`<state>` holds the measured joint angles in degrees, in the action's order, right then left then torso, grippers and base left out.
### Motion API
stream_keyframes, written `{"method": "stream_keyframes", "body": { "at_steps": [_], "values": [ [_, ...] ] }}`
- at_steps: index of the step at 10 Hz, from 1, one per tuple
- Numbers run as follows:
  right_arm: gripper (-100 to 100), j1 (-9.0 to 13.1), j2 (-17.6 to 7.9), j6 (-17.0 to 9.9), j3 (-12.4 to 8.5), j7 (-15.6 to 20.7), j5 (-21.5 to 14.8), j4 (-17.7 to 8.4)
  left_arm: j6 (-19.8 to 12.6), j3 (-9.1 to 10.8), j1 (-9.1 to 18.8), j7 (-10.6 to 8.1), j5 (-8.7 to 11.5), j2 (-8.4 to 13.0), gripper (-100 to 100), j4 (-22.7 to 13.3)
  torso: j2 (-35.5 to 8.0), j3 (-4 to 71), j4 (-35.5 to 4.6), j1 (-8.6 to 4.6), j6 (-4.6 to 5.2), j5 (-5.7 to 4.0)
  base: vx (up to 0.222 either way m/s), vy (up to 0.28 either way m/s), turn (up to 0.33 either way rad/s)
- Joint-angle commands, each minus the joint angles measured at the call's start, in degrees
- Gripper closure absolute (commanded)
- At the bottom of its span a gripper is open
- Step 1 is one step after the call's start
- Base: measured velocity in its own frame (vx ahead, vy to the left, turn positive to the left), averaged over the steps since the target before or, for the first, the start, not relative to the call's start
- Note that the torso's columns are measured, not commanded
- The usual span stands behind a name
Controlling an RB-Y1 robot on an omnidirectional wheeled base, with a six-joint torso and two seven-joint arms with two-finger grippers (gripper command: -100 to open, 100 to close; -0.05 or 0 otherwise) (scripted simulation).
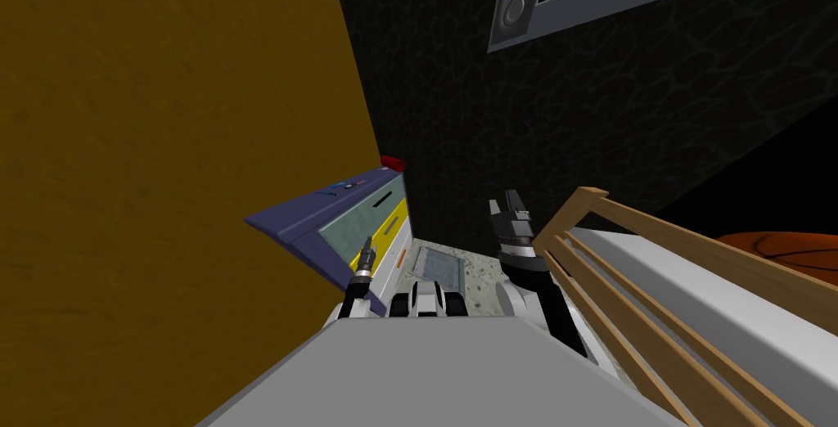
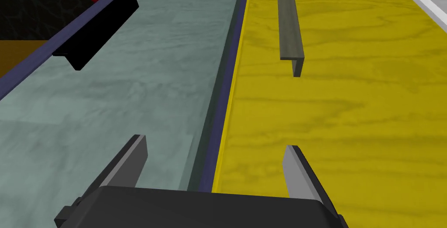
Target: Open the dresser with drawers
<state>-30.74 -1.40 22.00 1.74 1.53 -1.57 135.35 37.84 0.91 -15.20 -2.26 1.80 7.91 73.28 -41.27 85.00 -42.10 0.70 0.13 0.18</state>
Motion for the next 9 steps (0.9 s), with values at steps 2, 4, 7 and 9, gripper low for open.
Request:
{"method": "stream_keyframes", "body": {
  "at_steps": [2, 4, 7, 9],
  "values": [
    [0, 0.0, 0.0, 0.0, 0.0, 0.0, 0.0, 0.0, 1.1, 0.56, 1.9, 0.45, -0.3, -1.4, -100, -5.9, -0.2, -0.1, 0.0, -0.26, -0.08, -0.08, 0.12, 0.001, -0.012],
    [0, 0.0, 0.0, 0.0, 0.0, 0.0, 0.0, 0.0, 1.6, 0.62, 2.6, 0.63, -0.4, -2.9, -100, -8.5, -0.3, -0.1, -0.1, -0.25, -0.07, -0.07, 0.097, -0.01, -0.015],
    [0, 0.0, 0.0, 0.0, 0.0, 0.0, 0.0, 0.0, 2.3, 0.69, 3.4, 0.84, -0.6, -6.1, -100, -11.4, -1.0, -0.4, -0.2, -0.65, -0.13, -0.17, 0.089, 0.007, -0.01],
    [0, 0.0, 0.0, 0.0, 0.0, 0.0, 0.0, 0.0, 0.3, 0.94, 4.1, 0.77, -0.4, -5.4, -100, -9.9, -1.2, -0.6, -0.2, -0.74, -0.14, -0.2, 0.049, 0.002, -0.005]
  ]
}}
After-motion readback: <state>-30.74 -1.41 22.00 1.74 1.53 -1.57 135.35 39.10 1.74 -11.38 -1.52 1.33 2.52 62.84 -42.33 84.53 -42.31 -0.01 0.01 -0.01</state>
